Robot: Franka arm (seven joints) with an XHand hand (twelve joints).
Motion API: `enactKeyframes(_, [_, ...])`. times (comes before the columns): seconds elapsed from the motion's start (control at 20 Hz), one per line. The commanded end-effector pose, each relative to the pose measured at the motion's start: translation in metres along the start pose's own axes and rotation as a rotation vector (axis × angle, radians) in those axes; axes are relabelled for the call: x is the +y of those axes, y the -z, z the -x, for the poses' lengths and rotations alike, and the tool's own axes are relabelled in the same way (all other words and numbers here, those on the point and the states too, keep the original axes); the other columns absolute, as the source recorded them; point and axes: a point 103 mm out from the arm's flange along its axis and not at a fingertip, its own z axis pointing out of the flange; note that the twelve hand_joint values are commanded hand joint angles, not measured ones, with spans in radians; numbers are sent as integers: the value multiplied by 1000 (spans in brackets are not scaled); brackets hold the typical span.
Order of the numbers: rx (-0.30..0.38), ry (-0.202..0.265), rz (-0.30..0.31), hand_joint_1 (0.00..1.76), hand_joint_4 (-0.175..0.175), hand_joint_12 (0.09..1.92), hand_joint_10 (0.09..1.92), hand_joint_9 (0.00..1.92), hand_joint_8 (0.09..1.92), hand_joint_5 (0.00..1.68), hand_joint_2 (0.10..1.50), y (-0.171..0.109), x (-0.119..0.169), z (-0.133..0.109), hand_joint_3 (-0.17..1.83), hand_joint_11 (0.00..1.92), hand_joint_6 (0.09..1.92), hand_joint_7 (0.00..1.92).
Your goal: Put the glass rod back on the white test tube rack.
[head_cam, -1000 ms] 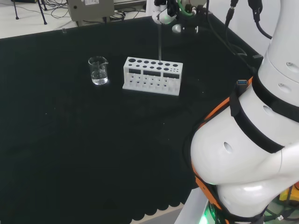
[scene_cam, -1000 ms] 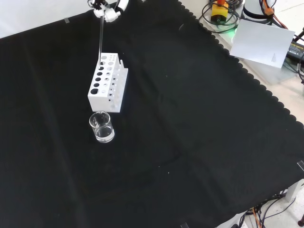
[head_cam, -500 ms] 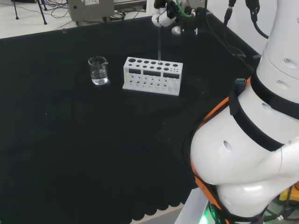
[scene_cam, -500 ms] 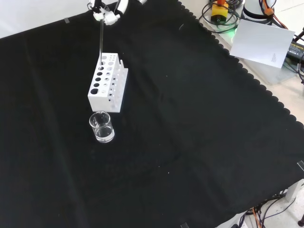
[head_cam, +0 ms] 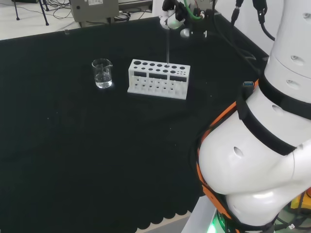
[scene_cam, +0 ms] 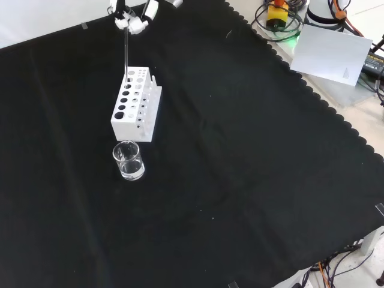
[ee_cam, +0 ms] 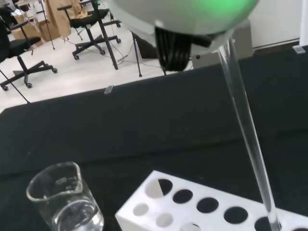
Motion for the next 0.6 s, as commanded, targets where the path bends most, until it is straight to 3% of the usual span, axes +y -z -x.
enactKeyframes(0.05, [3, -2, -48, 1325, -175, 802, 769, 1628, 997, 1234, 604, -30, 4, 12, 791, 1641, 525, 1278])
enactKeyframes(0.6, [18, -9, -58, 1325, -175, 802, 768, 1627, 997, 1234, 603, -41, -3, 25, 793, 1641, 526, 1278])
